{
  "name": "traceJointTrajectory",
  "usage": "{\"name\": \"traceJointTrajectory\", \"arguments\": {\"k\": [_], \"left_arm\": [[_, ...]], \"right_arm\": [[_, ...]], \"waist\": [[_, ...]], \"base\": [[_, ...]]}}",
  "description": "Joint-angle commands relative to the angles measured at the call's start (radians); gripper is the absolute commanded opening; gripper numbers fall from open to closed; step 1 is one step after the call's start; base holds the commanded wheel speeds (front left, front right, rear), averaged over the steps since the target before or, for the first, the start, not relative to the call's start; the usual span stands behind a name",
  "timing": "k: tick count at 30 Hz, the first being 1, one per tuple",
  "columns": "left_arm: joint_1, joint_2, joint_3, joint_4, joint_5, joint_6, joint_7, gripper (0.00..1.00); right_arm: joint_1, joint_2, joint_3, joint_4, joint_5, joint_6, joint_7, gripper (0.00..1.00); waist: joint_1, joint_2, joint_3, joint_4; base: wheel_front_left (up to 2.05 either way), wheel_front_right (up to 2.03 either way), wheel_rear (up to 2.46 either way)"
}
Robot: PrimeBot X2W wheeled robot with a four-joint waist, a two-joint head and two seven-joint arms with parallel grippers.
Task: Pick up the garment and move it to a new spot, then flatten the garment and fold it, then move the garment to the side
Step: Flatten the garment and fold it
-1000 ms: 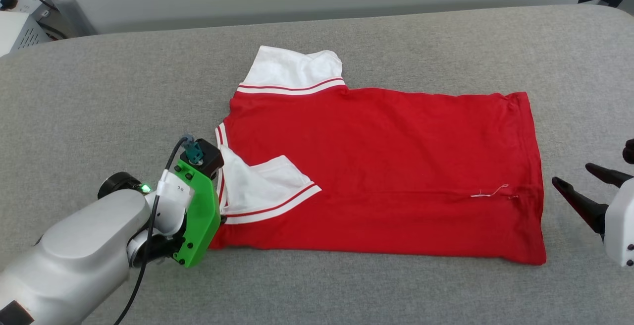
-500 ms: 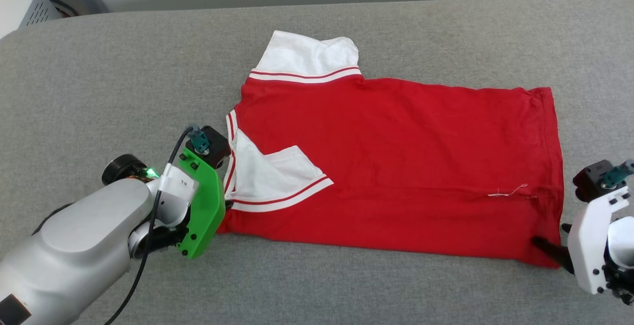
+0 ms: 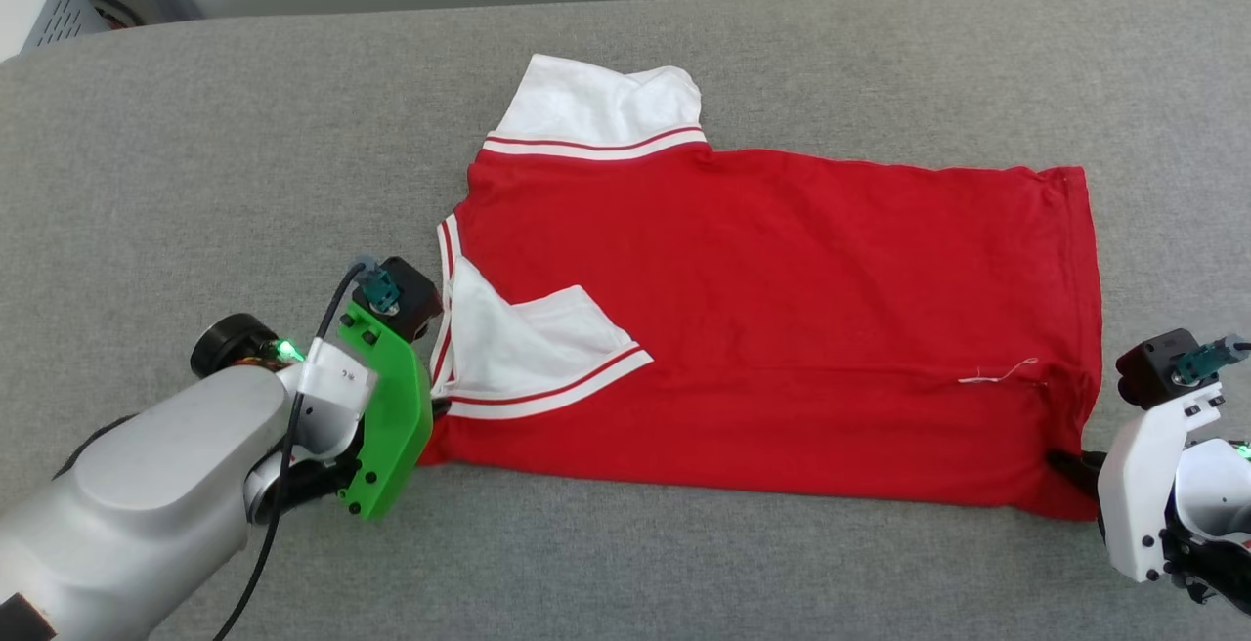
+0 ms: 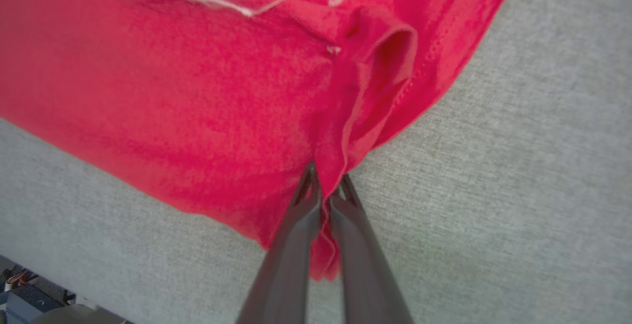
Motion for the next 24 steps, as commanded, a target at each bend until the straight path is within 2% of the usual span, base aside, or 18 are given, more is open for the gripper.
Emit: {"name": "traceJointTrajectory", "arguments": {"k": [1, 9, 18, 24], "left_arm": [[0.028, 0.013, 0.000, 0.005, -0.016, -0.002, -0.012, 0.00], [0.113, 0.062, 0.004, -0.029, -0.048, 0.004, -0.068, 0.00], [0.217, 0.134, 0.003, -0.139, -0.077, 0.052, -0.103, 0.00], [0.264, 0.138, 0.002, -0.159, -0.087, 0.079, -0.118, 0.00]], "right_arm": [[0.005, 0.019, 0.022, 0.012, 0.004, -0.001, -0.015, 0.00], [0.048, -0.031, 0.005, -0.045, 0.020, -0.001, -0.097, 0.00], [0.153, -0.077, -0.035, -0.145, 0.040, -0.001, -0.115, 0.00], [0.188, -0.077, -0.073, -0.164, 0.049, -0.001, -0.100, 0.00]], "waist": [[0.0000, 0.0000, -0.020, -0.010], [0.0000, 0.0000, -0.095, -0.006], [0.0000, 0.0000, -0.148, 0.006], [0.0000, 0.0000, -0.148, 0.009]], "base": [[0.00, 0.00, 0.00], [0.00, 0.00, 0.00], [0.00, 0.00, 0.00], [0.00, 0.00, 0.00]]}}
